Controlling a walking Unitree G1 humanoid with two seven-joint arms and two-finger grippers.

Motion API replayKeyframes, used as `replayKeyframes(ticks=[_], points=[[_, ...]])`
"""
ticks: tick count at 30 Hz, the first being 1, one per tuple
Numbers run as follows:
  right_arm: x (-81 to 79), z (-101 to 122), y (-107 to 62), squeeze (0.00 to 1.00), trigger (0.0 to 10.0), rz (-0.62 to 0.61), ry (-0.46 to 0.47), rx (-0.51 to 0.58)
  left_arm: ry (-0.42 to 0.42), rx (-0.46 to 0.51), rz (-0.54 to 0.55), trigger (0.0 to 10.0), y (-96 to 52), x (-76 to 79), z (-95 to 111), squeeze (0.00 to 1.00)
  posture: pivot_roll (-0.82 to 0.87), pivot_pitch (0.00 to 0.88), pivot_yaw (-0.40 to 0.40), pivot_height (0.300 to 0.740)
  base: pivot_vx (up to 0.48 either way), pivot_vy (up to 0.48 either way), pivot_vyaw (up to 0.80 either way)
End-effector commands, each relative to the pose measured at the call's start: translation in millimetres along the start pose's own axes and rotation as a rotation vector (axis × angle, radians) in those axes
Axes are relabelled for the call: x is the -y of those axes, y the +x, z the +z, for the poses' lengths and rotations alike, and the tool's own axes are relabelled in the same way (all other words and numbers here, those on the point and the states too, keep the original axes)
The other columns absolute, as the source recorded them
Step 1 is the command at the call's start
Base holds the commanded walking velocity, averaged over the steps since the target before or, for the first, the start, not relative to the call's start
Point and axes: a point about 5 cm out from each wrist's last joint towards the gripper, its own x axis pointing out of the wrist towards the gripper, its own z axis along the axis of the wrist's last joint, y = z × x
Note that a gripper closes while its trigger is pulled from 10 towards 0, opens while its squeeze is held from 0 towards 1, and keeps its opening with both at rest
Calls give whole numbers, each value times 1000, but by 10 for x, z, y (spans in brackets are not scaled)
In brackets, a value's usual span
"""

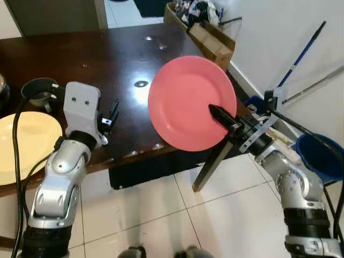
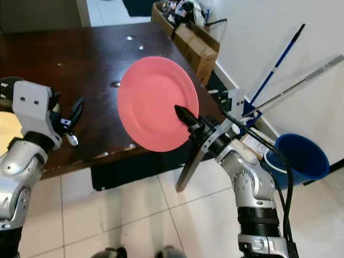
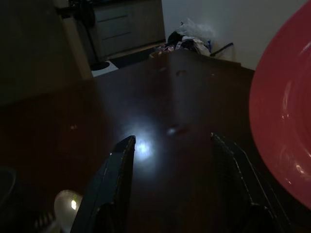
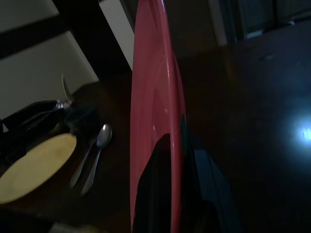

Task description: Setting the table

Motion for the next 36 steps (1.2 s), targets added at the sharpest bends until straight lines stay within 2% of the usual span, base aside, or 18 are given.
replayKeyframes(ticks=[1, 10, 14, 23, 26, 27, 30, 31, 33, 34, 35, 36], points=[[5, 14, -36, 0, 10000, 5, 11, 8, 3, -8, -9, 10000, -4, 25, -23, 0, -71, 62, 18, 740, 480, 0, 0], [-61, 34, -26, 0, 10000, 58, 61, 21, 5, -6, -10, 10000, 1, 23, -17, 0, -70, 62, 19, 740, 480, 0, 0], [-108, 28, -18, 0, 10000, 99, 142, 39, 3, -12, -17, 10000, -8, 29, -22, 0, -68, 64, 19, 740, 427, 0, 0], [-103, 11, 63, 0, 10000, 81, 242, 104, 13, -5, -63, 10000, -43, 63, -1, 0, -58, 68, 24, 740, 0, 0, 0], [-53, -13, 142, 0, 10000, 29, 321, 144, 22, 14, -114, 10000, -57, 81, 65, 0, -53, 69, 28, 740, 0, 0, 0], [-53, -13, 142, 0, 10000, 29, 321, 144, 22, 14, -114, 10000, -57, 81, 65, 0, -53, 69, 28, 740, 0, 0, 0], [-11, -71, 180, 0, 10000, -4, 454, 163, 28, 17, -193, 10000, -73, 85, 124, 0, -48, 69, 30, 740, 0, 0, 0], [-11, -71, 180, 0, 10000, -4, 454, 163, 28, 17, -193, 10000, -73, 85, 124, 0, -48, 69, 30, 740, 0, 0, 0], [-6, -146, 194, 0, 10000, -12, 541, 166, 42, 13, -248, 10000, -95, 92, 142, 0, -41, 70, 33, 740, 0, 0, 0], [-6, -146, 194, 0, 10000, -12, 541, 166, 42, 13, -248, 10000, -95, 92, 142, 0, -41, 70, 33, 740, 0, 0, 0], [13, -256, 233, 0, 10000, -46, 612, 158, 51, 7, -276, 10000, -117, 93, 145, 0, -34, 74, 40, 740, 0, 0, 0], [13, -256, 233, 0, 10000, -46, 612, 158, 51, 7, -276, 10000, -117, 93, 145, 0, -34, 74, 40, 740, 0, 0, 0]])
